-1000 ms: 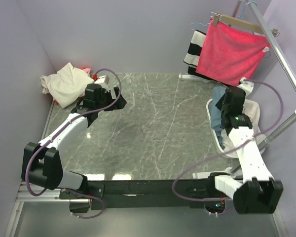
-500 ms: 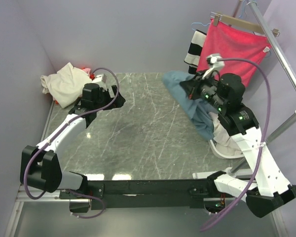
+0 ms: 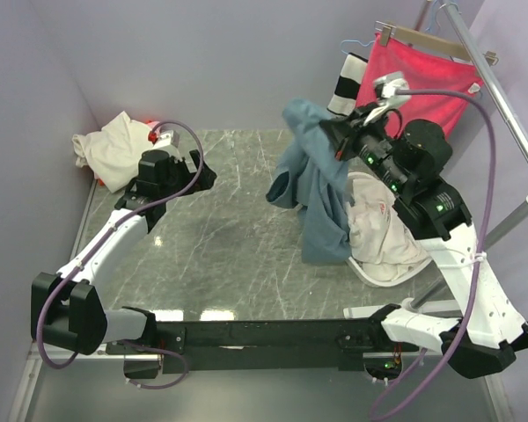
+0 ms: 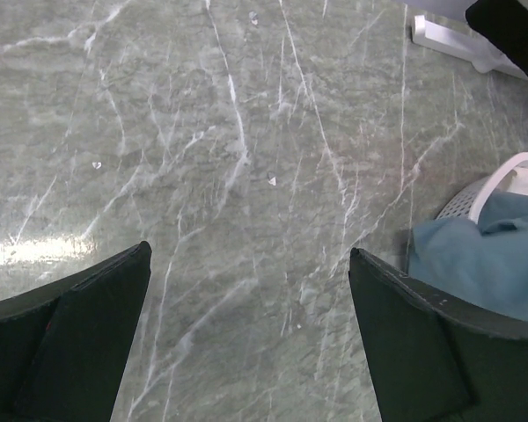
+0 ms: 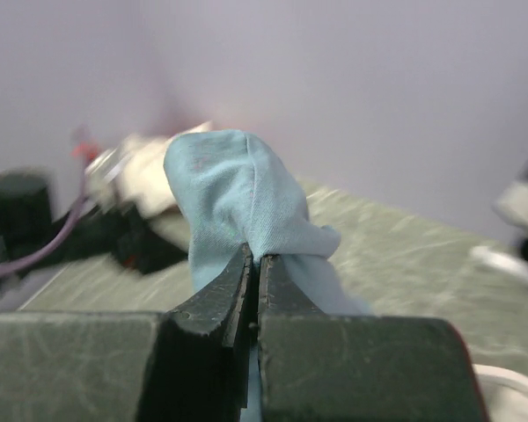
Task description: Fold and stack the t-shirts
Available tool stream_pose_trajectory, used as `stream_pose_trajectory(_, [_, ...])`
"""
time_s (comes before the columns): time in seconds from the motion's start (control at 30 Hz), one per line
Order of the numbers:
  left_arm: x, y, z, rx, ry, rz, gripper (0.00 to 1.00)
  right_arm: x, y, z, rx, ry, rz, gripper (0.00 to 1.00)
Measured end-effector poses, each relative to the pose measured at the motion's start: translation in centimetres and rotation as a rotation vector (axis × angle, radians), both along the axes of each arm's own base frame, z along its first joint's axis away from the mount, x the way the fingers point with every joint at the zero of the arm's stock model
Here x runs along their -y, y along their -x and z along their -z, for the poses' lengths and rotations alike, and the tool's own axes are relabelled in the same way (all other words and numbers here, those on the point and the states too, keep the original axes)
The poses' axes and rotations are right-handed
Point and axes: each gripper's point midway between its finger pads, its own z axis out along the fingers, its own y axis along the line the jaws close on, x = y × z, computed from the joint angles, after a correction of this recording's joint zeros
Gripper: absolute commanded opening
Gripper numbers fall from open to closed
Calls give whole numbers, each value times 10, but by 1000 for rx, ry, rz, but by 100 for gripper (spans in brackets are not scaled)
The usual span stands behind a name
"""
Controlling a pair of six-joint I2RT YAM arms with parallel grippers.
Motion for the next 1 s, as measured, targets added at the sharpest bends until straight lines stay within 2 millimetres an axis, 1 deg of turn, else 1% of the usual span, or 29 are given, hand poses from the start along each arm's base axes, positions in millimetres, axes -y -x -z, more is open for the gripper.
stream_pose_trajectory(0.13, [-1,0,1,-3,2,-3,99,36,-10,-26,87,-5,198,0])
stream_pose_trajectory(0.23, [-1,0,1,-3,5,-2,100,60,-11,-52,168,-13,318,0])
stream_pose_trajectory(0.3, [0,0,-1,1,15,2,99,74,-7,-77,235,-29,374,0])
stream_pose_trajectory(0.37, [2,-1,-3,7,26,6,99,83,1,-103,290,-42,401,0])
stream_pose_trajectory(0.47, [3,-2,-7,17,38,11,100,88,21,-168,425,-114,378,0])
stream_pose_trajectory(0.53, [4,-3,-8,23,44,13,99,85,38,-200,509,-160,321,0])
stream_pose_trajectory(0.57, [4,-3,-9,26,47,15,99,82,44,-209,534,-176,292,0])
stream_pose_trajectory(0.63, [4,-4,-9,27,51,16,99,69,57,-224,573,-206,194,0])
stream_pose_trajectory(0.73, [3,-3,-6,19,51,12,99,48,68,-235,598,-237,56,0])
stream_pose_trajectory(0.8, [-1,-2,-4,12,55,-11,99,30,72,-231,584,-246,-46,0])
stream_pose_trajectory(0.87, [-7,0,-2,12,52,-41,99,12,69,-218,542,-245,-130,0])
stream_pose_trajectory(0.93, [-14,4,-5,23,50,-69,99,-12,57,-191,458,-232,-220,0])
stream_pose_trajectory(1.0, [-20,9,-12,45,61,-98,100,-33,45,-164,370,-216,-298,0])
